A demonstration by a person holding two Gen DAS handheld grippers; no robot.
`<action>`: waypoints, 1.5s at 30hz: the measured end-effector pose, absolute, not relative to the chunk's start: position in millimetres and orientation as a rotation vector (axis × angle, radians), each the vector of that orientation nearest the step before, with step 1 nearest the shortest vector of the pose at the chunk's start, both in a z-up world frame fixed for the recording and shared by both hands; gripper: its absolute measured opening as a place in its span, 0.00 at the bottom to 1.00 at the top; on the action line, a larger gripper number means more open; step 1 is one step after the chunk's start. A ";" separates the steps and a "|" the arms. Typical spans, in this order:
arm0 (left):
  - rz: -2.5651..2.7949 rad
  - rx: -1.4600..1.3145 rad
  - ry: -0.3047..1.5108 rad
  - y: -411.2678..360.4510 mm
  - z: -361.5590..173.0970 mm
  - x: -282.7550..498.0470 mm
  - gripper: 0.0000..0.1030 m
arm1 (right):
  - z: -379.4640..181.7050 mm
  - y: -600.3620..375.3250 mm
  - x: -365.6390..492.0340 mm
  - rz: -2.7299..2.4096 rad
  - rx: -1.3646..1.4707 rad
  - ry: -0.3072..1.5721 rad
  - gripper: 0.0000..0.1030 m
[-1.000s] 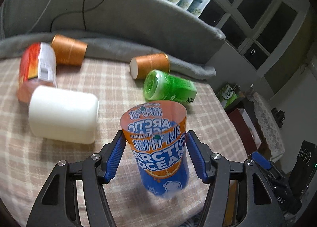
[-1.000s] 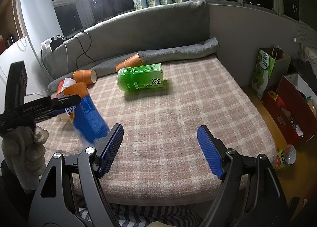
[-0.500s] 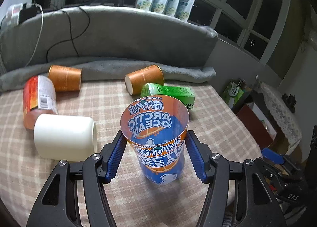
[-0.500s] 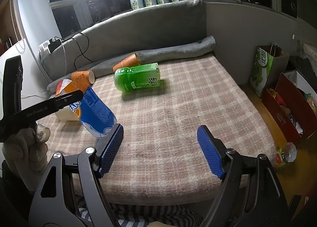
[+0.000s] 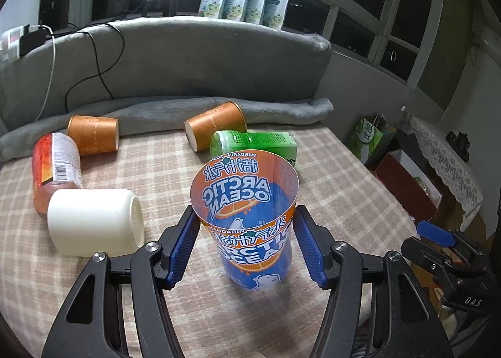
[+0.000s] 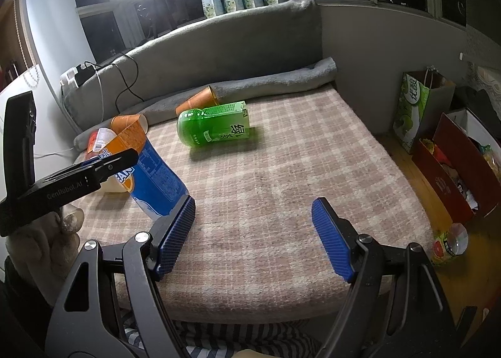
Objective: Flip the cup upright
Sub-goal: 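Lower the upright blue bottle onto the table and open the left gripper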
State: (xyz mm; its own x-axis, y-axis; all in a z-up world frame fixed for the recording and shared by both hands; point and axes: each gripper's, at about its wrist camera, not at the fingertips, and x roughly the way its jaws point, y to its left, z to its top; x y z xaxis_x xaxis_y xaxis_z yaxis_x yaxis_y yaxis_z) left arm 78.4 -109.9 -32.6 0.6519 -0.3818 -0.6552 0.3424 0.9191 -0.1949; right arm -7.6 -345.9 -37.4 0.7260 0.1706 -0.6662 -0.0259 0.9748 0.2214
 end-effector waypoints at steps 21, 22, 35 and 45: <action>-0.462 0.004 0.763 -135.1 -34.6 71.2 0.68 | -37.0 -354.3 -9.3 0.104 0.220 0.746 0.77; -0.465 0.005 0.765 -135.9 -34.9 70.7 0.70 | -37.1 -354.7 -9.8 0.103 0.220 0.747 0.77; -0.473 -0.004 0.773 -134.7 -37.6 58.8 0.75 | -33.8 -355.8 -11.6 0.122 0.230 0.725 0.77; -0.467 -0.006 0.775 -125.4 -39.3 44.8 0.75 | -33.7 -353.6 -14.6 0.132 0.238 0.713 0.77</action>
State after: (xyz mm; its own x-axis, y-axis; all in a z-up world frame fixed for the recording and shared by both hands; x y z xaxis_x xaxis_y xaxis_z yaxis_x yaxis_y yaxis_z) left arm 44.8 -125.4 -39.3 0.6177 -0.4084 -0.6721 0.4040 0.8980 -0.1744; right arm -14.6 -353.7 -33.7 0.7496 0.2004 -0.6308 -0.0390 0.9648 0.2601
